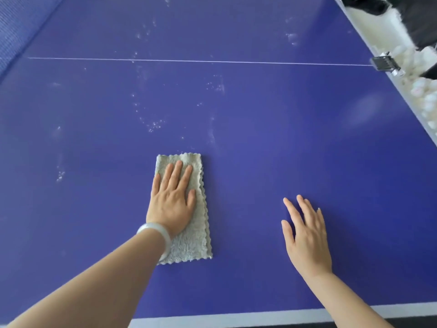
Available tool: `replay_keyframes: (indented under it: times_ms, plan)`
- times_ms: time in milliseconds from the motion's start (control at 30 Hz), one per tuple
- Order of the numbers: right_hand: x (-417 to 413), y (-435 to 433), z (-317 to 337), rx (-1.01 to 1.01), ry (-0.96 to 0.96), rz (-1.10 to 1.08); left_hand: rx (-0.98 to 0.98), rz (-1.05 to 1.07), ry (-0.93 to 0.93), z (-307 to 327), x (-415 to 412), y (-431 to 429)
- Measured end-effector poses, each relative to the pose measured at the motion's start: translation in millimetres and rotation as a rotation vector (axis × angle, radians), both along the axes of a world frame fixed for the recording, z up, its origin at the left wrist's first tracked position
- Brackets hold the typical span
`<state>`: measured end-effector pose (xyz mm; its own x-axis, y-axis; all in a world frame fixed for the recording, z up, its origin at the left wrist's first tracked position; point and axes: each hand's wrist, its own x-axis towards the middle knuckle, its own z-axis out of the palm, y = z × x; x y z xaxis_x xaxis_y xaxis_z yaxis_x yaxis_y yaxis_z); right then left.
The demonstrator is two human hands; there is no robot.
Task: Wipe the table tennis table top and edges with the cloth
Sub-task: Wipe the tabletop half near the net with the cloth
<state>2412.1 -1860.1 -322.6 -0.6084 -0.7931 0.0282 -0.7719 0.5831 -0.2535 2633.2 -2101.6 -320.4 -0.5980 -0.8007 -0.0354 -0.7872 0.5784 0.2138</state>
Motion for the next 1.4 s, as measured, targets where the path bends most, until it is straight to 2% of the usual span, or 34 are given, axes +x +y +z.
replay_keyframes:
  times_ms: [133,200,267,367,500,633,800,900,967,1067,1133,1200,1267,1333,1400]
  plan:
    - [1,-27,12,-0.14,-0.148,-0.151,0.017,-0.002,-0.001,1,1,-4]
    - [-1,-57,21,-0.193,-0.22,-0.101,0.019,-0.003,-0.011,1,1,-4]
    - [-8,-91,22,-0.159,-0.244,0.009,0.023,-0.007,-0.016,0,0,-4]
    - [-34,-150,13,-0.073,-0.197,0.061,0.014,-0.008,-0.035,-3,2,-6]
    - [-65,-224,2,0.02,-0.127,-0.039,0.005,-0.012,-0.044,-3,2,-4]
    - [-67,-245,-11,0.038,-0.015,-0.124,-0.012,-0.005,-0.047,-4,-6,2]
    - [-68,-240,-13,0.002,-0.038,-0.121,-0.021,-0.323,0.024,-10,-86,13]
    - [-67,-240,-12,-0.021,-0.042,-0.132,-0.033,-0.429,-0.002,-10,-129,-39]
    - [-68,-239,-13,-0.02,-0.025,-0.133,-0.092,-0.319,-0.045,-6,-129,-96]
    - [-67,-242,-12,0.019,-0.003,-0.137,-0.056,0.091,-0.049,-5,-79,-164]
    - [-65,-242,-11,0.028,0.012,-0.134,-0.018,0.292,0.002,-1,-39,-163]
    - [-64,-243,-8,0.033,0.02,-0.138,-0.037,0.342,0.001,-2,-28,-127]
    - [-63,-242,-7,0.059,0.033,-0.135,-0.04,0.212,0.025,-7,-46,-75]
    - [-63,-242,-7,0.055,0.028,-0.138,0.005,-0.047,0.063,-10,-82,-40]
    - [-64,-242,-9,0.037,0.023,-0.143,0.027,-0.223,0.069,-9,-121,-43]
